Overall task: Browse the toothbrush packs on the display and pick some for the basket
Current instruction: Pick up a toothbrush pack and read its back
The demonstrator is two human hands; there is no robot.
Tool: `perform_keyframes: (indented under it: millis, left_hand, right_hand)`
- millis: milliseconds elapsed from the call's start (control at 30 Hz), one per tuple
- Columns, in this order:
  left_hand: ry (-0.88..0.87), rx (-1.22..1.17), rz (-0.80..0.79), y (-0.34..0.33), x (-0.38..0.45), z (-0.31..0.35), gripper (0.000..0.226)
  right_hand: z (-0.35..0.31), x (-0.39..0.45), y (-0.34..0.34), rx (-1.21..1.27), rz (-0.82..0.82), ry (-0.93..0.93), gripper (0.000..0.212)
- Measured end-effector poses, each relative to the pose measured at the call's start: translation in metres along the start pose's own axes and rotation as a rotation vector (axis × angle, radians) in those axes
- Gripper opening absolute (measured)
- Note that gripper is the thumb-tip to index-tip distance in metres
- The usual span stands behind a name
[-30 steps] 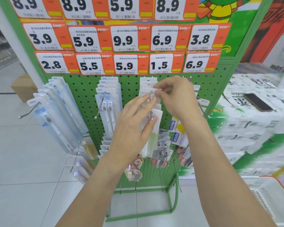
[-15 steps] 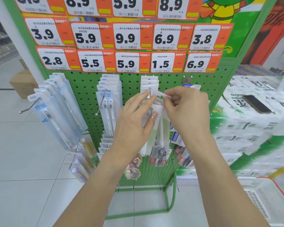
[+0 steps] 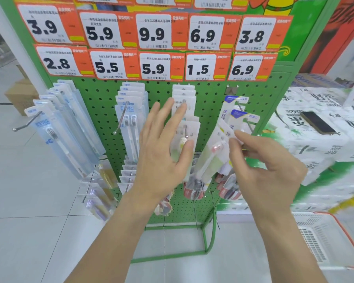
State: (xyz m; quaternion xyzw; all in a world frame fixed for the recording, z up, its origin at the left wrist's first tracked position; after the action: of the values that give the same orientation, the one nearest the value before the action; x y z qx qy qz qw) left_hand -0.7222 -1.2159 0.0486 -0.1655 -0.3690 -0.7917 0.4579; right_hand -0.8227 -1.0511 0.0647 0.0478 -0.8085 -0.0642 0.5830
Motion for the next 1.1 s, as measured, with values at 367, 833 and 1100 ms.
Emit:
perform_keyframes:
  millis: [367, 833, 1100]
  left_hand:
    - [0.25, -0.237, -0.146, -0.013, -0.102, 0.005, 0.031]
    - [0.856, -0.604, -0.235, -0.012, -0.147, -0.043, 0.03]
    - [1.046, -0.747, -0.095, -0.003, -0.16, -0.06, 0.04]
  right_hand:
    - [0.006, -0.083, 0.015, 0.2, -0.118, -0.363, 0.026]
    - [0.007, -0.139, -0.019, 0.654, -0.316, -1.083, 0.028]
    - [-0.005, -0.172, -0.032, 0.65, -0.613, -1.14, 0.016]
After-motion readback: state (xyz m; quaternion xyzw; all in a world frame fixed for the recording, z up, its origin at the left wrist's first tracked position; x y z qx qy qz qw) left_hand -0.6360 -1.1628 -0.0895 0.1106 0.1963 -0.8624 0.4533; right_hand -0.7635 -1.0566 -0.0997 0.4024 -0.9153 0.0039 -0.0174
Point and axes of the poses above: each hand's wrist, its own x-axis towards the middle knuckle, its own y-axis out of the back of the hand, z = x × y, the point moved 4 cm from there along x, towards the middle knuckle, and after that the axes turned 9 degrees about y, right-handed, at the moved point
